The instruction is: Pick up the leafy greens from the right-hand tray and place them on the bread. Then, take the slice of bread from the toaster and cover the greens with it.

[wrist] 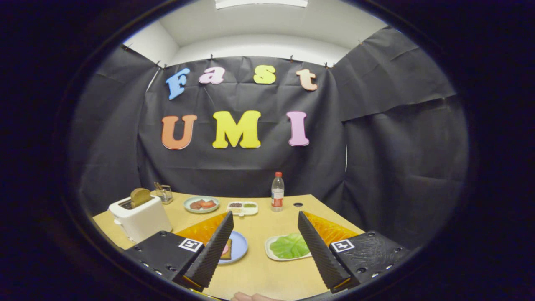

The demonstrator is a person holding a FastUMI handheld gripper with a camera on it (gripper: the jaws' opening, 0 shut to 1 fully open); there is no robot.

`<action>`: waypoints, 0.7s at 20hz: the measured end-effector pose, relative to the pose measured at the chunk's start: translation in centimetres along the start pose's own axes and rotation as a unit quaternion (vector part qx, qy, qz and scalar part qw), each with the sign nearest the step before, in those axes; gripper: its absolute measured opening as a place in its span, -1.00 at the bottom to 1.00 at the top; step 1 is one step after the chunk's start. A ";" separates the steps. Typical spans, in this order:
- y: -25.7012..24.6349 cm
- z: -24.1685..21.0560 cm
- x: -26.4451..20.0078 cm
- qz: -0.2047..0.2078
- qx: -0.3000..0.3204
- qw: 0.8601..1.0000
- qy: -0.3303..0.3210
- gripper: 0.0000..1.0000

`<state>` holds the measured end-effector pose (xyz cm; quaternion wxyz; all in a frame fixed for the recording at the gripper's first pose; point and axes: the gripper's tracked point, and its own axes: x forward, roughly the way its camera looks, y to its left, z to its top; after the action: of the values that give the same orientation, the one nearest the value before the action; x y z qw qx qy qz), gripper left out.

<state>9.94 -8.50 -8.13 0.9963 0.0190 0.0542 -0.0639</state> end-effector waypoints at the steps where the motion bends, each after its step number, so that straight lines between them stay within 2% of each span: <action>1: -1.2 -0.6 1.2 -0.008 -0.001 1.000 0.011 0.90; 5: -5.4 -3.1 5.4 -0.039 0.008 0.998 0.058 0.91; 14: -9.7 -10.2 14.8 -0.055 0.014 0.983 0.177 0.92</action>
<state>22.24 -19.50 -20.16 0.9657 0.0406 0.2294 -0.1150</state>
